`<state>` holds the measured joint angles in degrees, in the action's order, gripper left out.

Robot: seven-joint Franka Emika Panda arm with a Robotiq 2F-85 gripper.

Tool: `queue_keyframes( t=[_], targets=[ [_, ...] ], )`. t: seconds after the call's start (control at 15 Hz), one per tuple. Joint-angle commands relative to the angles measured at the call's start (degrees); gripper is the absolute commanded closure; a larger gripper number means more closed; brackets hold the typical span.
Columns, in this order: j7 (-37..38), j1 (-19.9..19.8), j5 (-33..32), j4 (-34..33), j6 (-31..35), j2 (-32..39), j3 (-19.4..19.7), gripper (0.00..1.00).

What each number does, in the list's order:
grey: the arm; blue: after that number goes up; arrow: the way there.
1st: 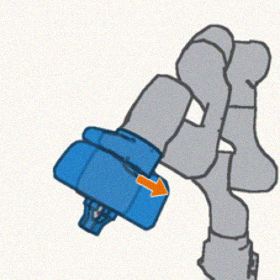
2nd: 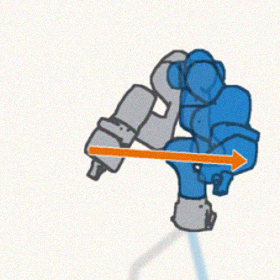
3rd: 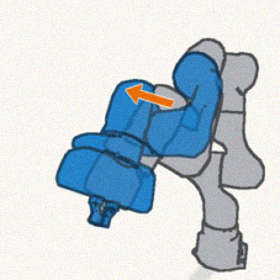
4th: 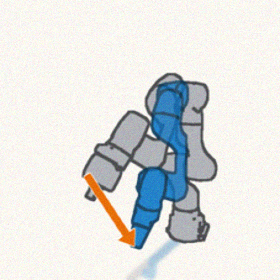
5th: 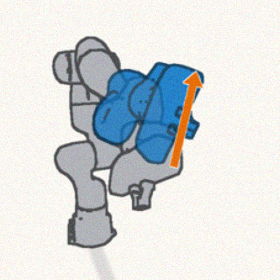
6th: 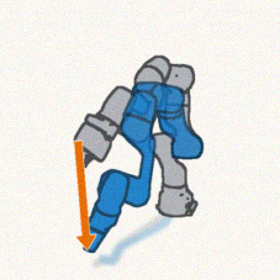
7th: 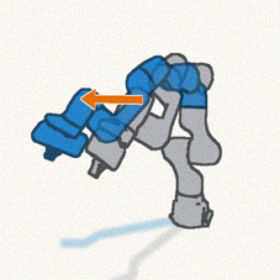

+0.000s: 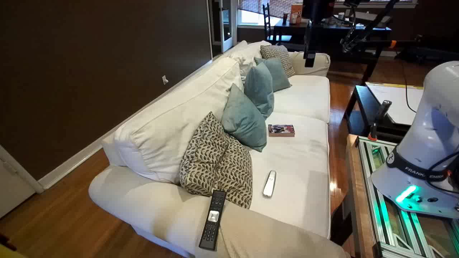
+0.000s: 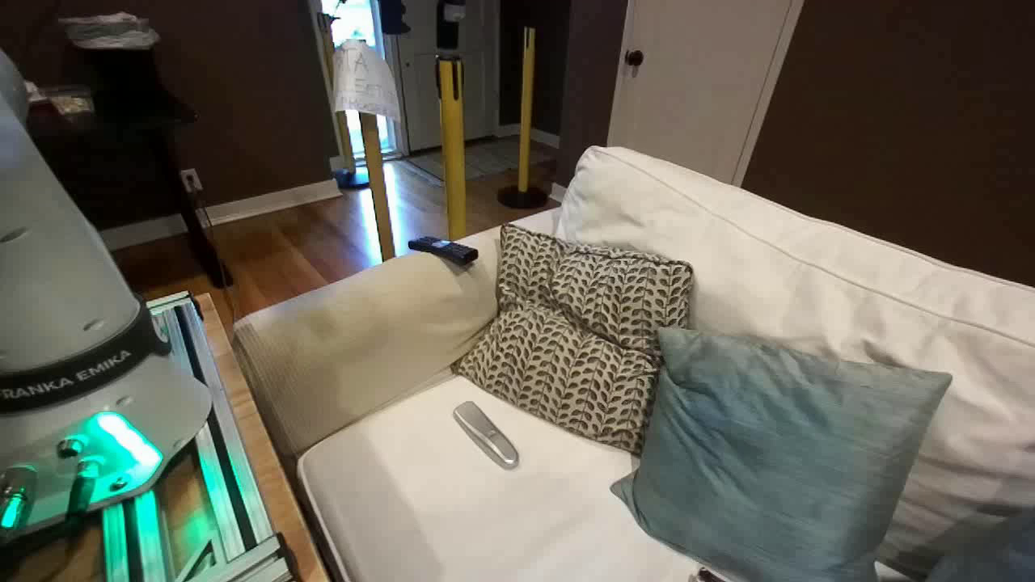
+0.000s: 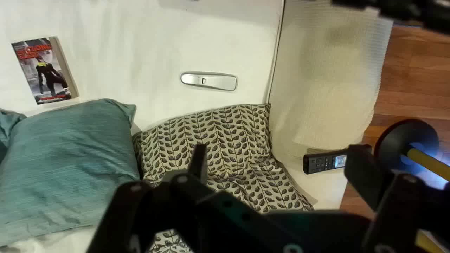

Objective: Put the grey remote upright, then put it on the armrest of the chair

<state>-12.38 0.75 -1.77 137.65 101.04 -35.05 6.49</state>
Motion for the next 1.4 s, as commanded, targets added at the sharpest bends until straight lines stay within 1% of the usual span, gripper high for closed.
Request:
queue_keyframes(
  t=[0.0, 0.4, 0.53, 0.6, 0.73, 1.0, 1.33],
  targets=[
    [-0.2, -0.4, 0.2, -0.1, -0.1, 0.1, -0.4, 0.0],
    [-0.2, -0.4, 0.2, -0.1, -0.1, 0.1, -0.4, 0.0],
    [1.8, -0.7, 1.8, 1.3, 0.9, 1.3, -0.1, 0.0],
    [4.0, -1.3, 2.3, 2.4, 2.2, 1.6, -0.3, 0.0],
    [10.5, -2.6, 2.7, 5.5, 6.8, 2.0, -1.6, 0.0],
    [22.6, -3.8, 4.6, 12.2, 19.3, 4.0, -4.4, 0.0],
    [35.7, -4.9, 8.3, 18.6, 36.3, 14.3, -7.0, 0.0]
  ],
)
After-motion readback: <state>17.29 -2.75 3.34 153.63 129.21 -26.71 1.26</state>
